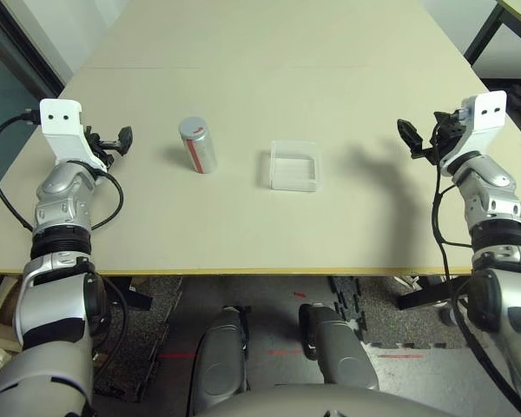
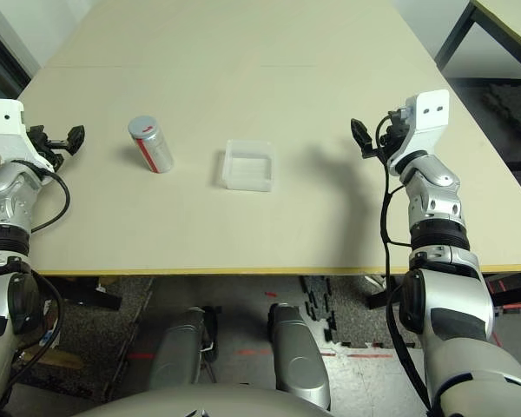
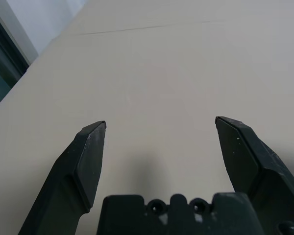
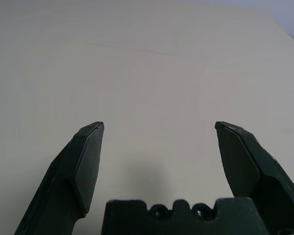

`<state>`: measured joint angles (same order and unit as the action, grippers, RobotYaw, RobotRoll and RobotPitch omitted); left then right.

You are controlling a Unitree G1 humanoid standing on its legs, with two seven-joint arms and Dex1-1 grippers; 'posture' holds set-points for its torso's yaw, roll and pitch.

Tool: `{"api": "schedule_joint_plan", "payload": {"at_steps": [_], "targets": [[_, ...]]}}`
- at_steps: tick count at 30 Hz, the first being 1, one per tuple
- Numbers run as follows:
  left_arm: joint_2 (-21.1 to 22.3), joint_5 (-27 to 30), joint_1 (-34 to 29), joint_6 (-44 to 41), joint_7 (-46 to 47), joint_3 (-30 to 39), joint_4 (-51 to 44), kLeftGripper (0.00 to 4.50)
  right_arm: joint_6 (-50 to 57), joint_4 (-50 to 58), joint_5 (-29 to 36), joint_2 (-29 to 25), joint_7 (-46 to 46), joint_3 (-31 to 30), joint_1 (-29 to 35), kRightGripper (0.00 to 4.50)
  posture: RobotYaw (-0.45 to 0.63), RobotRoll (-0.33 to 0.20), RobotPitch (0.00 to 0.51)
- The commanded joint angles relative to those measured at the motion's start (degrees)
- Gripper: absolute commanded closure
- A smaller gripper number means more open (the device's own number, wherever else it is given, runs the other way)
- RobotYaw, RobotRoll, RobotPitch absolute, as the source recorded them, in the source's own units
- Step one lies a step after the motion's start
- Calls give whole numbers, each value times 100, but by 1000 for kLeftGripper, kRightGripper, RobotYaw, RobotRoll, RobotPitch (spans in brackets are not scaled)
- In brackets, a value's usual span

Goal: Pour the medicine from the bottle into the box.

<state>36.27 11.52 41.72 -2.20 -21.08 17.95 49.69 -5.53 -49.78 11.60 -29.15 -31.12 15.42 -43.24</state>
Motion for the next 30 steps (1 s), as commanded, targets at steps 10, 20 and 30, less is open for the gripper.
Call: {"api": "schedule_joint_plan", "payload": {"at_steps": [10,20,30], "targets": [[-16,88,-85,-108,27,92,-264,23,-245,-405,-47,-13,-158,-102,-285,0,-13,0,156],[-49,233,-335,-375,-282,67,-766,23,-177,-279,201,1,-1091,-131,-374,0,-14,0,165],[-120,562,-1019,-859,-754,69,-2037,23,256,744,816,158,-3104,-367,-61,0,11,0,164]]}}
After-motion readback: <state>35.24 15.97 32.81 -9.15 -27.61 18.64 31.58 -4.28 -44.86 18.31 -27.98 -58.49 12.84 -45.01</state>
